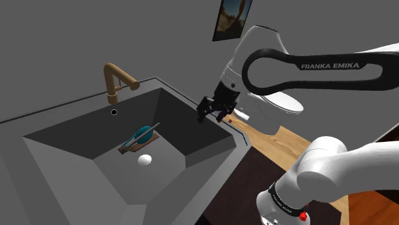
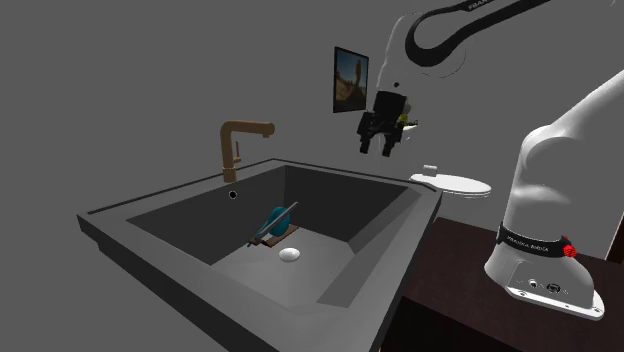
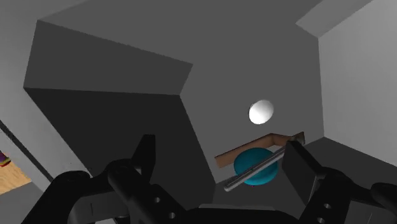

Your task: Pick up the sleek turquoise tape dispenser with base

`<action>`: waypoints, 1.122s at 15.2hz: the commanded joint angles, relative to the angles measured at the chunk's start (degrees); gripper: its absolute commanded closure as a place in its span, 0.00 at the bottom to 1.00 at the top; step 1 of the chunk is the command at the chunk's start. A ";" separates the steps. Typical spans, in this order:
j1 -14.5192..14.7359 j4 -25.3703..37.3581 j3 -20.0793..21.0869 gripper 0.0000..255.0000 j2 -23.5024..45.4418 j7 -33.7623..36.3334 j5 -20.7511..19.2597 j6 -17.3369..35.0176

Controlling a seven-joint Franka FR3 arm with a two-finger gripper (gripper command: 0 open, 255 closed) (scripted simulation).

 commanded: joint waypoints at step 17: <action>-15.59 12.84 25.76 0.00 44.08 66.46 -34.73 42.64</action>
